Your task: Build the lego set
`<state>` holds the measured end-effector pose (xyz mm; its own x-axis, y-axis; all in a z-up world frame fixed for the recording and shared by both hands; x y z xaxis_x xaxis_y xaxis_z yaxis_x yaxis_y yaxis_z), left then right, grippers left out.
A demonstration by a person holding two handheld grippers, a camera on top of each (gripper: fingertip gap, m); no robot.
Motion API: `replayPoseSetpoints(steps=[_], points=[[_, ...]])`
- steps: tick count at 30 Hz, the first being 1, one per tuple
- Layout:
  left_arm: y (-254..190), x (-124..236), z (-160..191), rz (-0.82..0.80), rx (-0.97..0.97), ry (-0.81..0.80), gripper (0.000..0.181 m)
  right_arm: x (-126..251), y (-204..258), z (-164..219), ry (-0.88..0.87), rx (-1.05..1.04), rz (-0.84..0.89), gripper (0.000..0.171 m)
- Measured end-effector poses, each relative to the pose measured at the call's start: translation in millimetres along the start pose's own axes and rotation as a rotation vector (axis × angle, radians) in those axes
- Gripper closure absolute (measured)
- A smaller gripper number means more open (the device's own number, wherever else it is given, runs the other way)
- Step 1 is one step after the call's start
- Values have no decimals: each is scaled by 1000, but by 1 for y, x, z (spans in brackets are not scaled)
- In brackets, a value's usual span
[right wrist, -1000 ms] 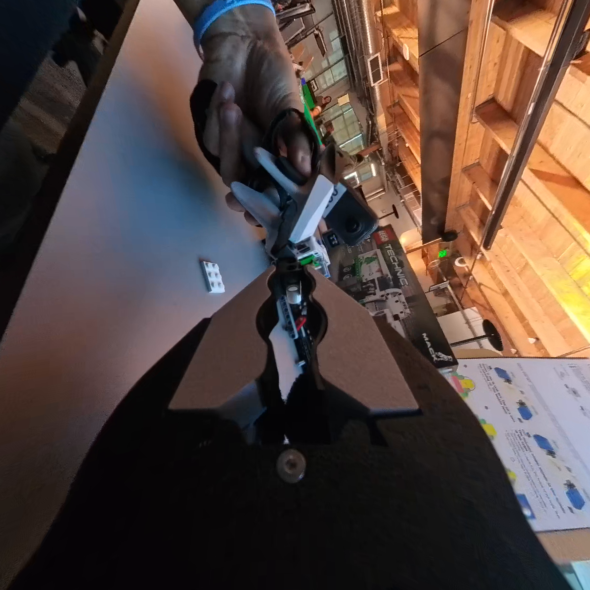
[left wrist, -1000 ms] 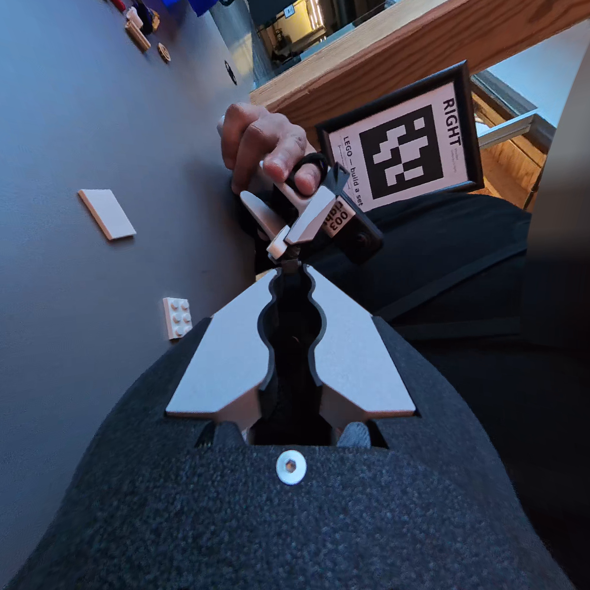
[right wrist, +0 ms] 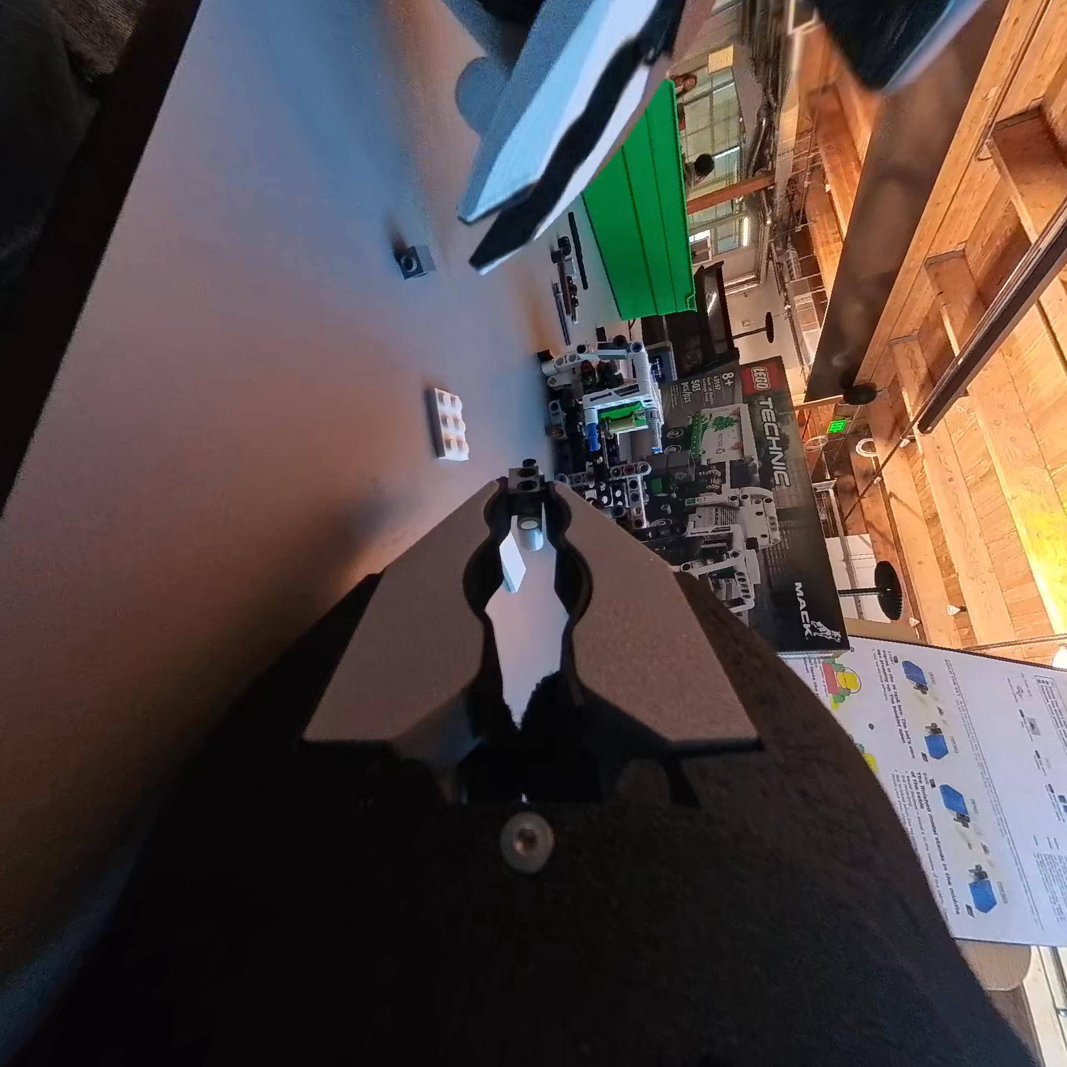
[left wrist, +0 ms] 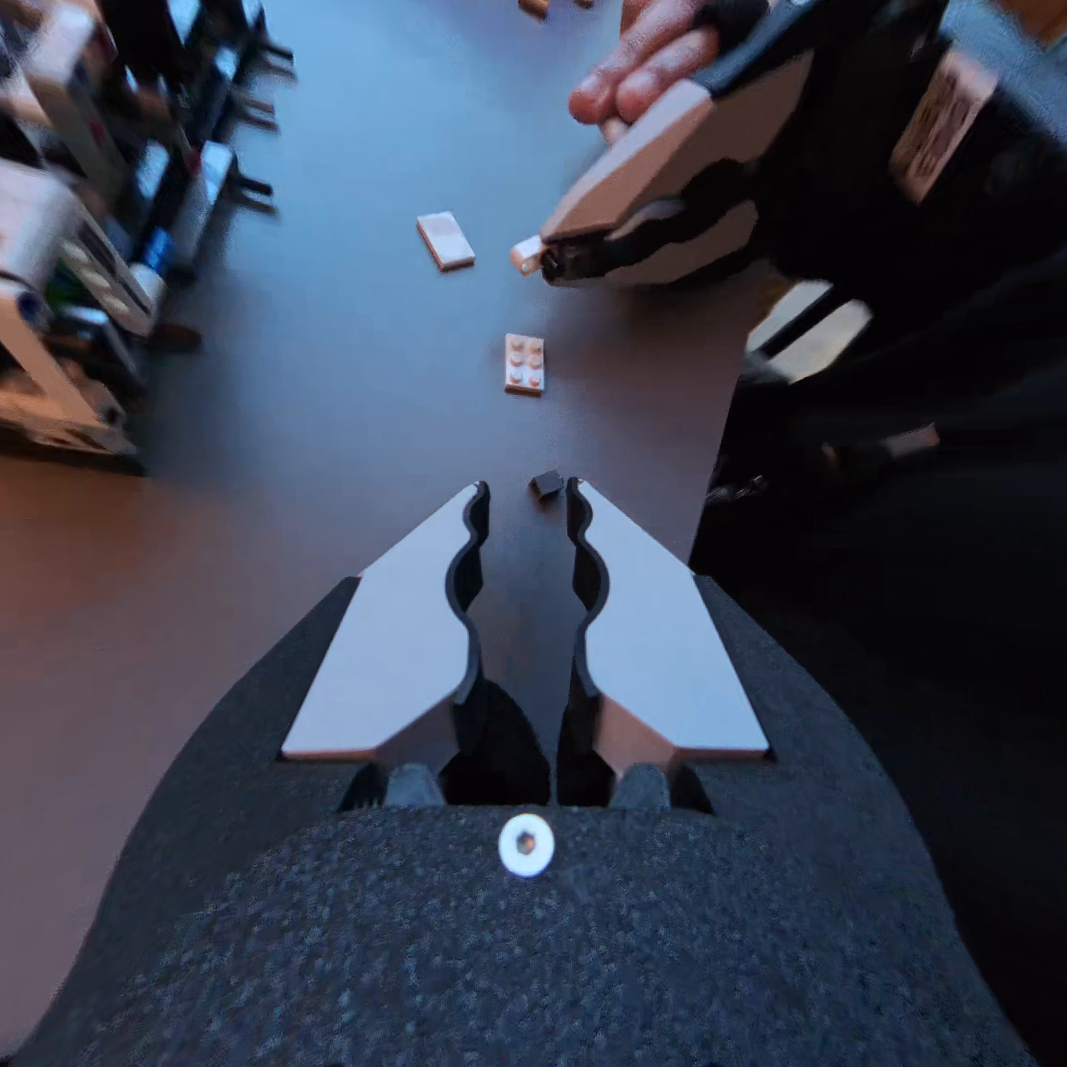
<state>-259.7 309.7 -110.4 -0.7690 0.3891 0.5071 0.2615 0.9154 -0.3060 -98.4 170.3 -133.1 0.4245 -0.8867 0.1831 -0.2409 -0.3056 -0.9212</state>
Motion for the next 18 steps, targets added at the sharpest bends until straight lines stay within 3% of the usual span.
replayPoseSetpoints(steps=[3, 11, 18], points=[[-12, 3, 8, -113, -187, 20, 155, -1, 1, 1, 7, 2, -6, 160], [-34, -15, 20, -440, -35, -115, 148, -1, 1, 1, 15, 5, -3, 161], [-48, -29, 22, -519, -64, -132, 151, 0, 1, 0, 3, 4, 0, 161]])
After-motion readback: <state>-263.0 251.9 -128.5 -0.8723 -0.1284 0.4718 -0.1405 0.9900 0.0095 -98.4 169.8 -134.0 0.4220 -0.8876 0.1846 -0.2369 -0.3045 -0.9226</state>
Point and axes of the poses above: each gripper's, where its closed fingertips meet, x back along the fingers, z out of its underside, y = z × x across the jaws, the point moved 9 cm from there along x, back along the fingers, and after that the axes turned 10 degrees about -y, right-handed, at the moved point
